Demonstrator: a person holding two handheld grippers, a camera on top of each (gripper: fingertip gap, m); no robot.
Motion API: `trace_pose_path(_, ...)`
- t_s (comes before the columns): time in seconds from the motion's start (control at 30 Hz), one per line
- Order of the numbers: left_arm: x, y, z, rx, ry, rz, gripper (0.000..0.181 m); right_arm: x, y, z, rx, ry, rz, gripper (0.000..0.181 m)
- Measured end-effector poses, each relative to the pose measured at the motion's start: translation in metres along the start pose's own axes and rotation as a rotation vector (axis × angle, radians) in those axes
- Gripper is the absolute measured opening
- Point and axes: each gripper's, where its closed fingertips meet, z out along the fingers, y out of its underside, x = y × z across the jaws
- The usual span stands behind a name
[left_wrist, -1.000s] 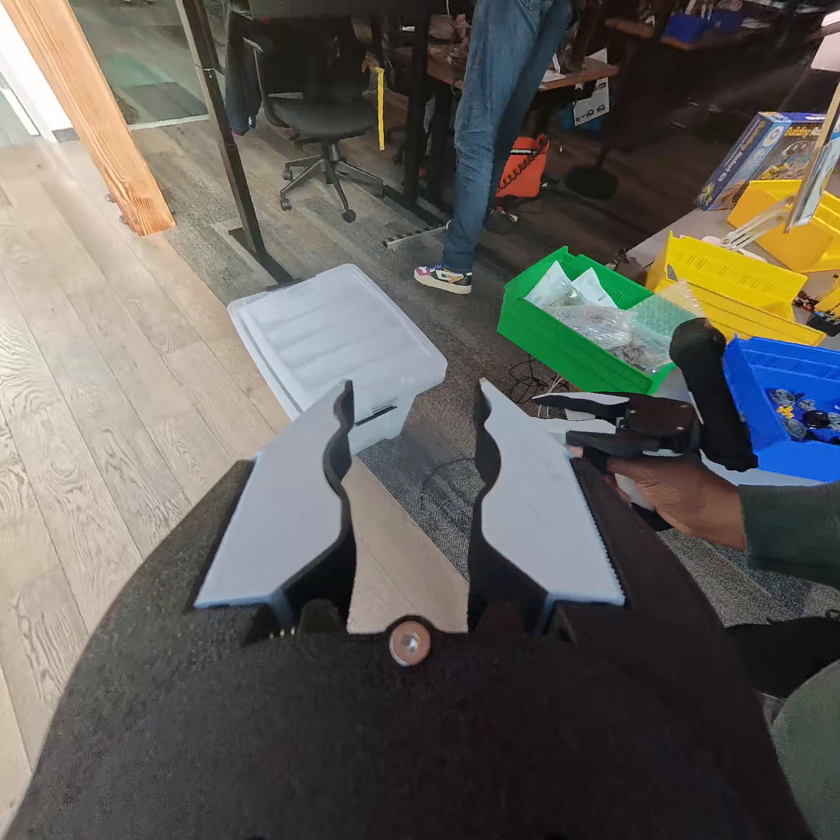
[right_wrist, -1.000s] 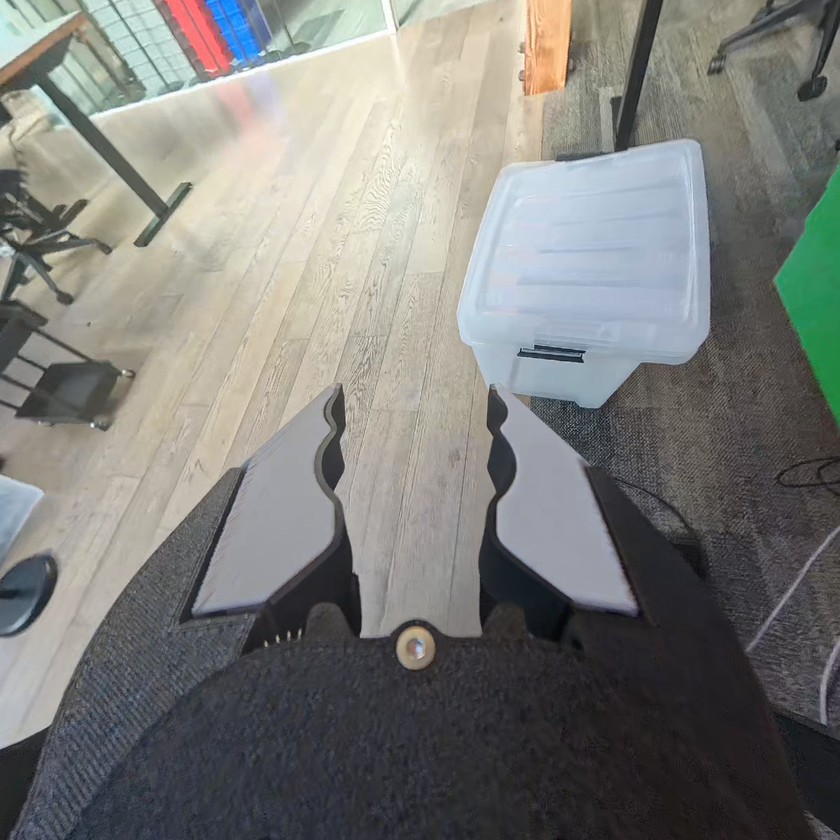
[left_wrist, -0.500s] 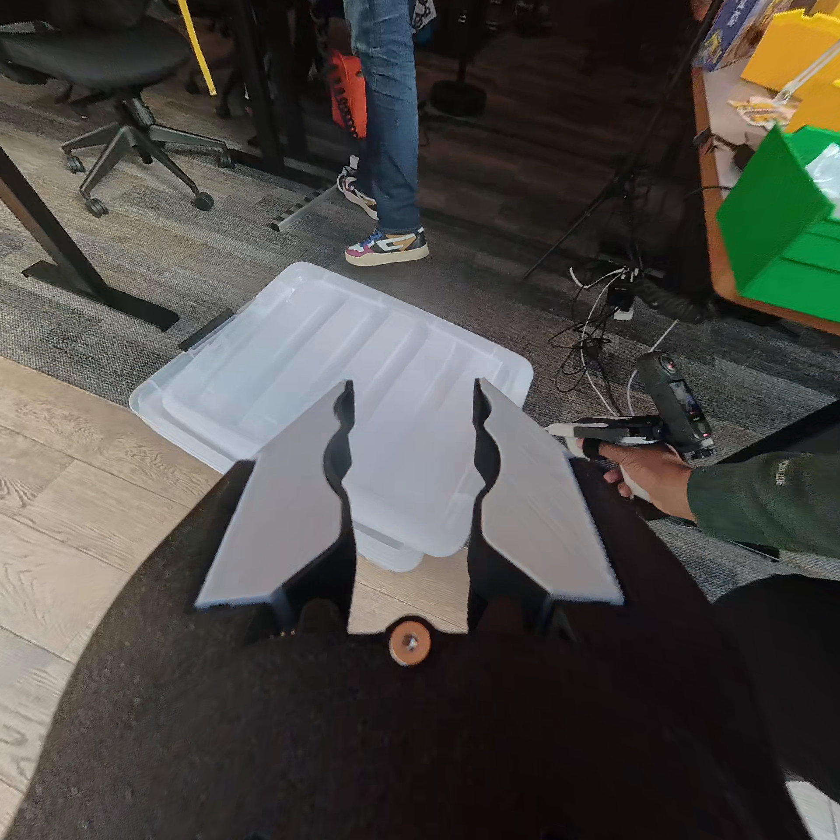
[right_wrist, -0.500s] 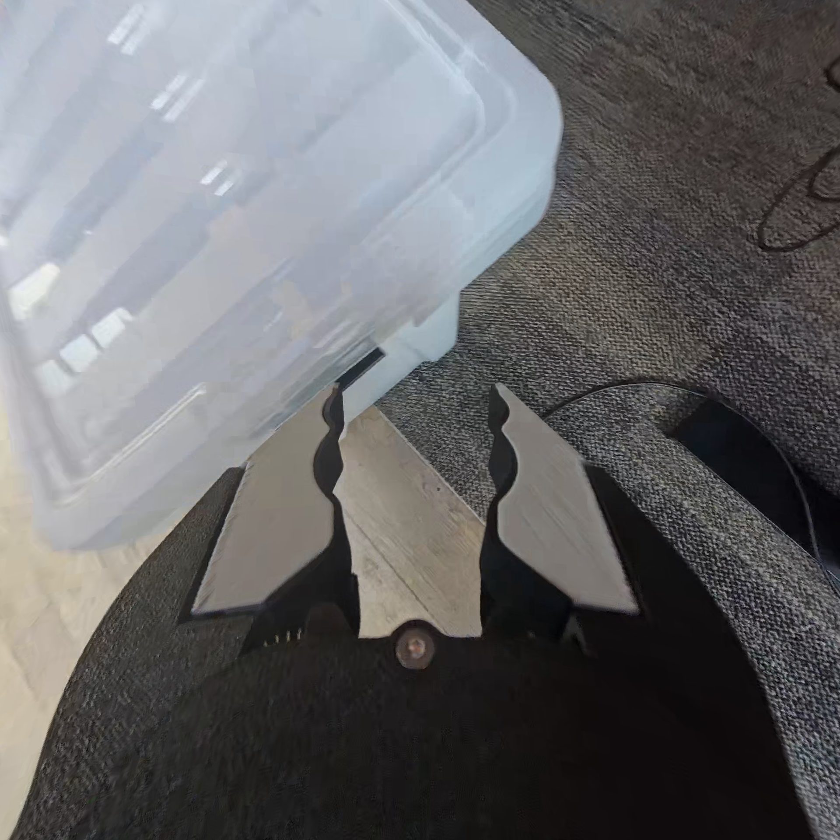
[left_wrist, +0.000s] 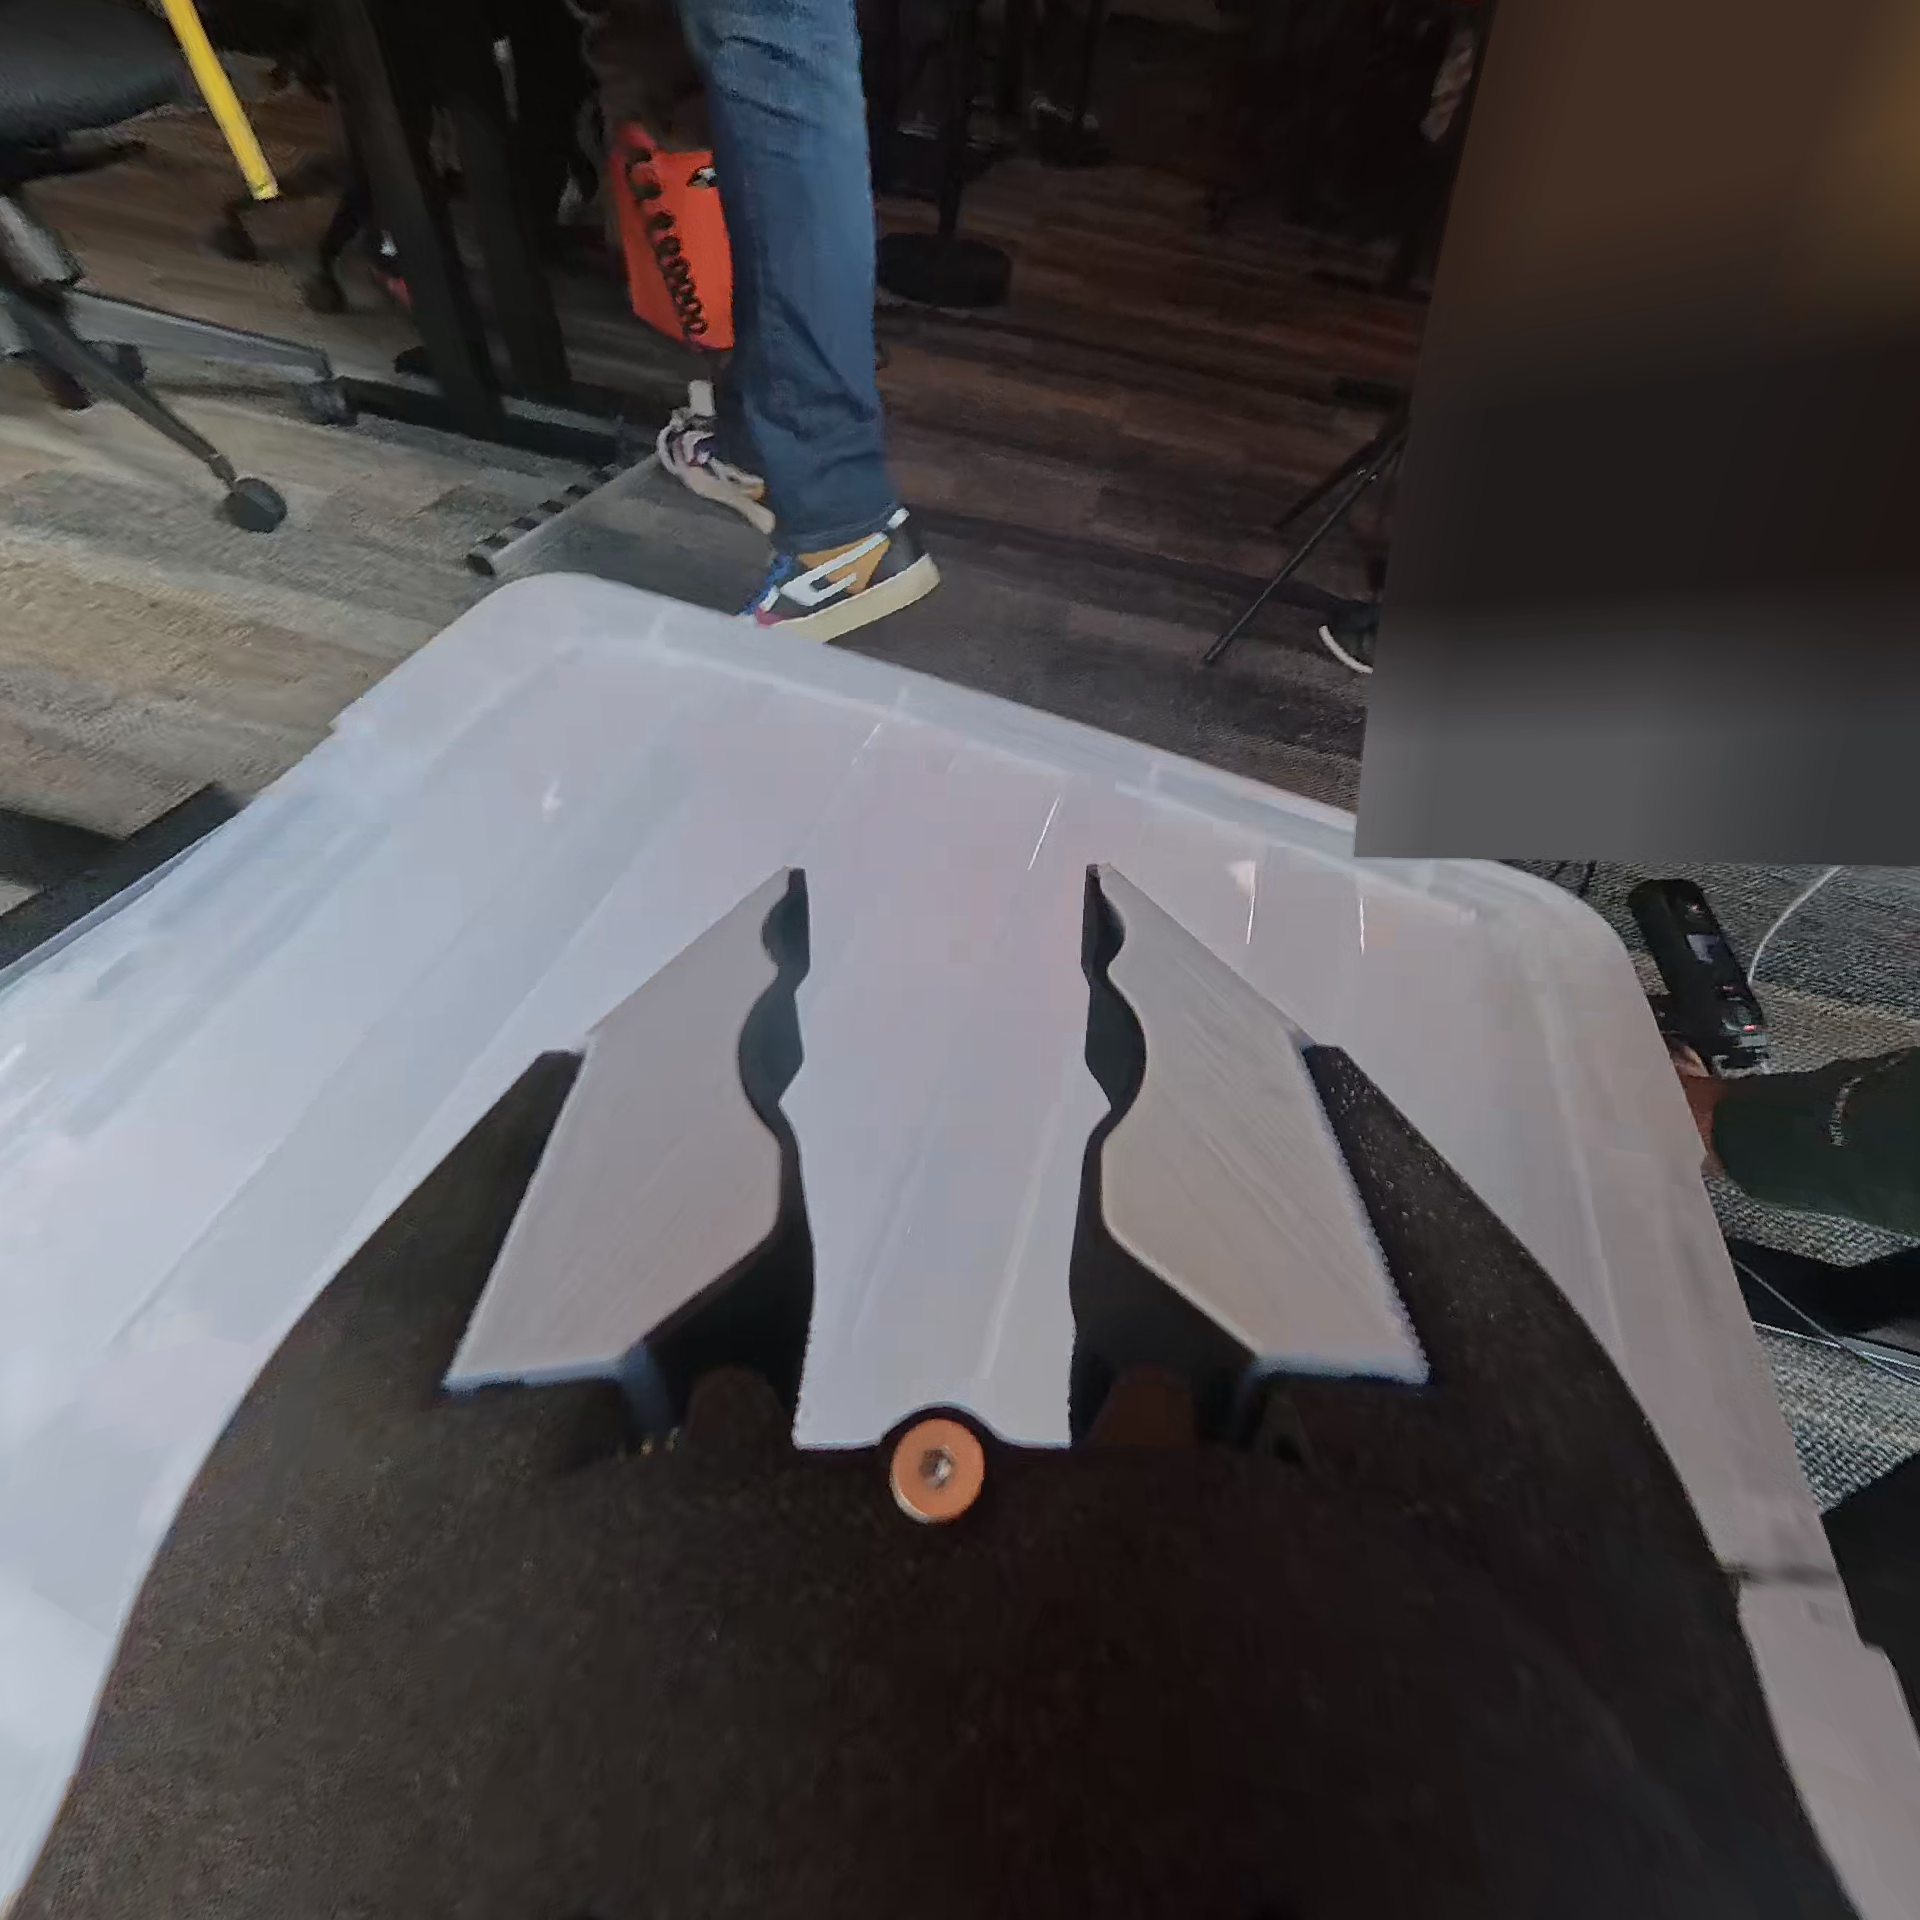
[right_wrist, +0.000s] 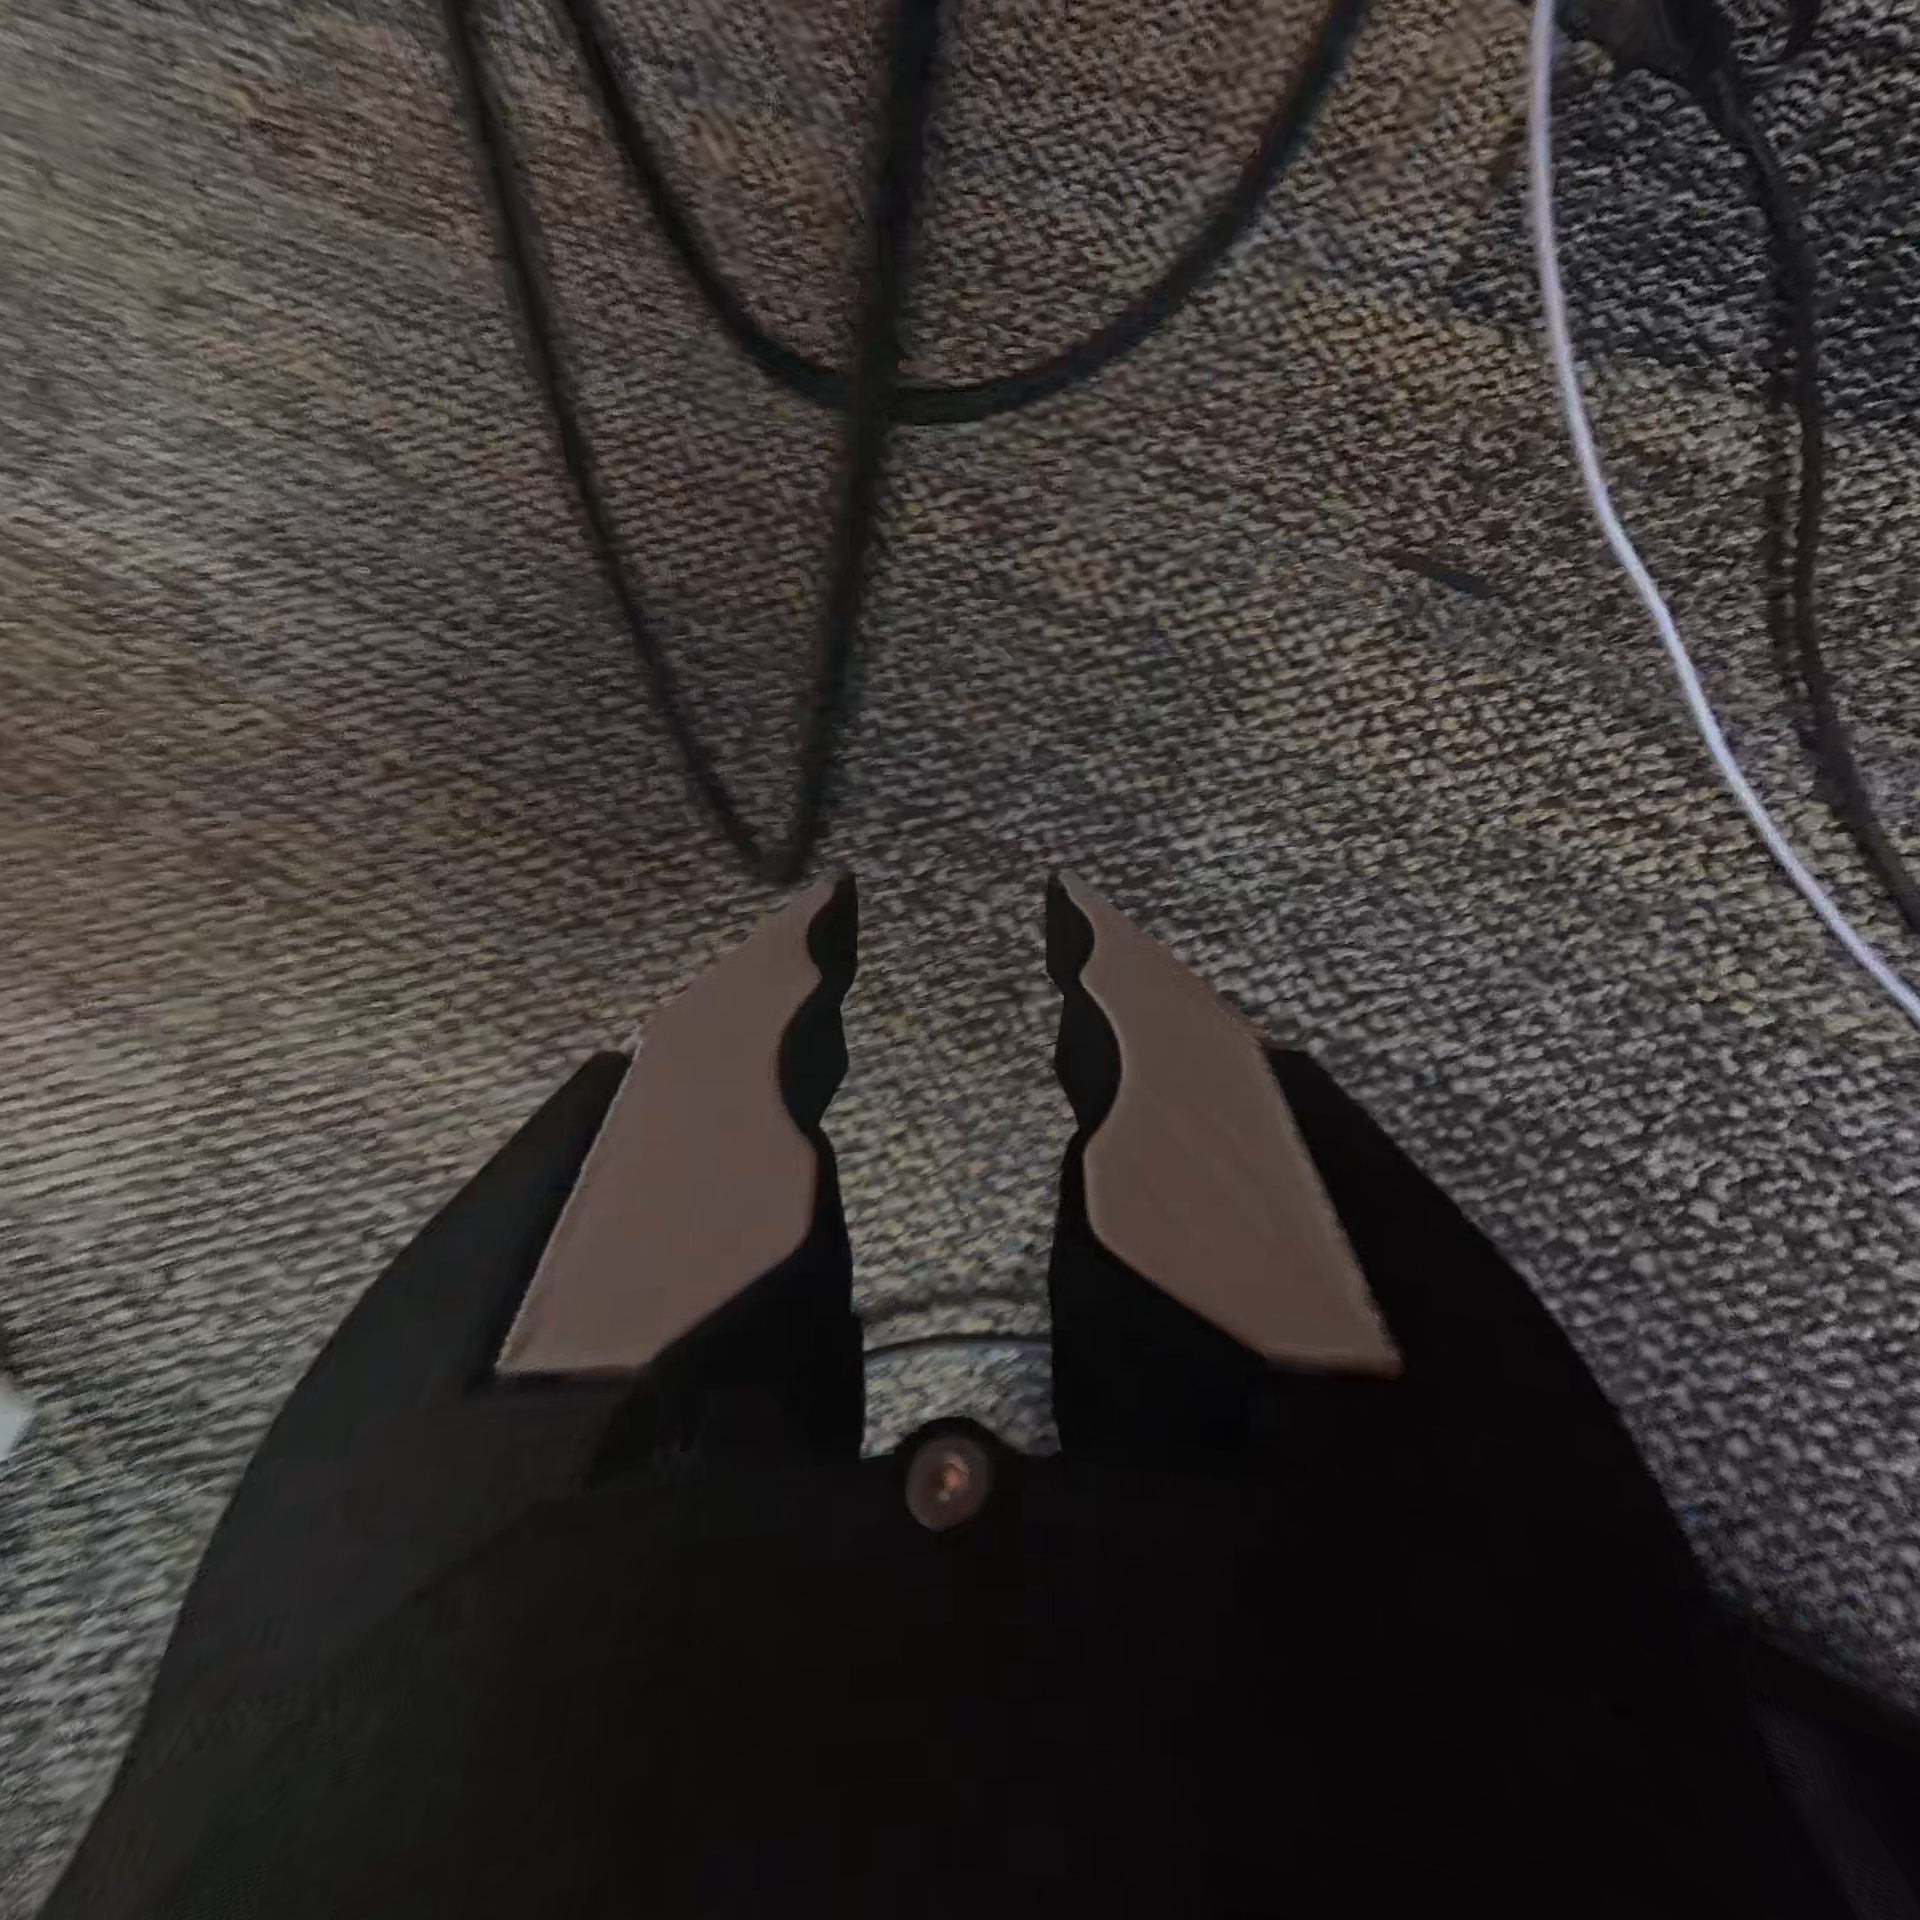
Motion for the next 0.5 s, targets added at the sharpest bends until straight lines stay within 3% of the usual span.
trace_pose_path(0.1, 0.029, -0.009, 0.071, 0.062, 0.137, 0.015, 0.052, 0.056, 0.001, 0.039, -0.017, 0.054, -0.031, 0.03)
trace_pose_path(0.23, 0.069, -0.021, 0.141, 0.105, 0.286, 0.039, 0.052, 0.099, -0.017, 0.08, -0.034, 0.071, -0.09, 0.024)
trace_pose_path(0.37, 0.102, -0.021, 0.184, 0.109, 0.382, 0.053, 0.052, 0.125, -0.026, 0.115, -0.089, 0.082, -0.192, 0.02)
trace_pose_path(0.5, 0.118, -0.027, 0.202, 0.105, 0.425, 0.08, 0.051, 0.145, -0.032, 0.138, -0.136, 0.083, -0.274, 0.02)
